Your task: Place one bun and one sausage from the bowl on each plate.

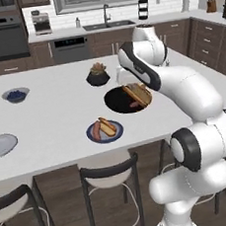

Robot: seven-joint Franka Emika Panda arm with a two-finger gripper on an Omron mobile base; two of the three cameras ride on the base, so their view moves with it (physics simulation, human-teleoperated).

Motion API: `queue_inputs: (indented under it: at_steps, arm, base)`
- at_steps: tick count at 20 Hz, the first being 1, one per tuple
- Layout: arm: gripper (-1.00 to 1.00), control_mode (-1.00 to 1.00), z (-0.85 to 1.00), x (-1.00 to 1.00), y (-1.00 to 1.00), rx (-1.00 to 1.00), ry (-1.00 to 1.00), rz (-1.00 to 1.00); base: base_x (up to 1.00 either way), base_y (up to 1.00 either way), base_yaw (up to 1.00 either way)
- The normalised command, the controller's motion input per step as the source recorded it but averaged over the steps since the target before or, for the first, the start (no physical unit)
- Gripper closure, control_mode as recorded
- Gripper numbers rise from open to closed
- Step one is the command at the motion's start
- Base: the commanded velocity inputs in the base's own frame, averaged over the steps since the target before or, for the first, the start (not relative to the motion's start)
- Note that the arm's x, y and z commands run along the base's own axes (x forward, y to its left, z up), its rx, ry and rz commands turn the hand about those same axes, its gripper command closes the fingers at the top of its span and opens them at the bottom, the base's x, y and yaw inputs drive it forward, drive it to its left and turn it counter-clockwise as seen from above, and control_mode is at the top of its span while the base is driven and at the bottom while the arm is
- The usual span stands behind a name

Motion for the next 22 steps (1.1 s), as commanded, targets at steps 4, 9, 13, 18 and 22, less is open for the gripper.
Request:
queue_inputs:
  at_steps: [4, 9, 13, 18, 22]
  arm:
    - [1.00, 1.00, 0.00, 0.00, 0.00, 0.00, 0.00, 0.00]
    - [1.00, 1.00, 0.00, 0.00, 0.00, 0.00, 0.00, 0.00]
    - [1.00, 1.00, 0.00, 0.00, 0.00, 0.00, 0.00, 0.00]
    - [1.00, 1.00, 0.00, 0.00, 0.00, 0.00, 0.00, 0.00]
    - [1.00, -1.00, 0.00, 0.39, 0.24, 0.00, 0.05, 0.00]
  base:
    - [-0.09, 1.00, -0.14]
    - [0.12, 1.00, -0.10]
    - [0.22, 1.00, -0.07]
    - [0.75, 0.99, -0.02]
    - [0.48, 0.37, 0.00]
